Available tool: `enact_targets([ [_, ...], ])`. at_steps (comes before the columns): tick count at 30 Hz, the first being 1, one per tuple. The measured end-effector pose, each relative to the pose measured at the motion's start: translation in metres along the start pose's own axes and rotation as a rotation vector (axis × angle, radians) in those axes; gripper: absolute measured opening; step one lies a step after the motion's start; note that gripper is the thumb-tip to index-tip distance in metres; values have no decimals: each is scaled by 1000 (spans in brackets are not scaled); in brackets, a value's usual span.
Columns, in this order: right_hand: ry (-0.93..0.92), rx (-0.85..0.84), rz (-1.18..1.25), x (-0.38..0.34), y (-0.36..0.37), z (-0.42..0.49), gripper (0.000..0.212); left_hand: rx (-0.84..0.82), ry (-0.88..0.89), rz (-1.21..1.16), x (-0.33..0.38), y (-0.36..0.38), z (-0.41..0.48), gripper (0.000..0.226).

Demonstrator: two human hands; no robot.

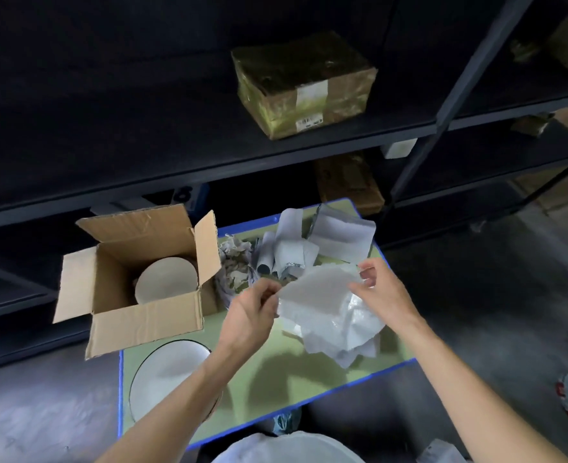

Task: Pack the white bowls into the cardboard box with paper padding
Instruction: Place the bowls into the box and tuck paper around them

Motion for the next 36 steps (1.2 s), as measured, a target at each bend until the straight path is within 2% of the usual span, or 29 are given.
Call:
enact_targets([
  [3, 48, -82, 118, -18, 7, -3, 62, 79, -15, -94, -1, -27, -8, 21],
  [4, 47, -104, 138, -25, 9, -5, 60, 111, -30, -132, -2, -36, -12, 24],
  [6, -3, -158, 220, -43, 15, -10, 42, 183, -71, -200, -7, -53, -21, 28],
  [8, -59, -282, 400, -65, 27, -20, 31, 232, -108, -262, -13, -67, -32, 27],
  [11, -117, -429, 454, -93, 48, -35, 33, 257, -136, -326, -17, -81, -52, 26],
  [13, -149, -417, 362, -108, 58, -38, 35, 277, -147, -308, -20, -93, -63, 22],
  [17, -244, -367, 205, -135, 71, -44, 38, 377, -146, -87, -30, -132, -87, 17],
  [21, -337, -360, 138, -159, 80, -52, 18, 438, -182, 316, -48, -163, -117, 7],
  [24, -355, -322, 60, -167, 87, -55, 18, 379, -202, 536, -63, -164, -129, 18],
  [26, -382, -306, 46, -173, 90, -59, 13, 323, -254, 590, -73, -160, -130, 26],
  [29, -399, -288, 23, -176, 92, -65, 8, 275, -297, 605, -83, -156, -125, 23],
  [36, -392, -224, 15, -176, 86, -72, 28, 216, -202, 538, -77, -162, -122, 10],
])
Point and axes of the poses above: each hand's wrist, its own z-axis towards the middle knuckle, its own y-axis out of the palm, x = y × z, the point moved 7 cm from there along z, towards the middle knuckle, and after that the axes turned 12 degrees about -z, right-handed, at the moved point
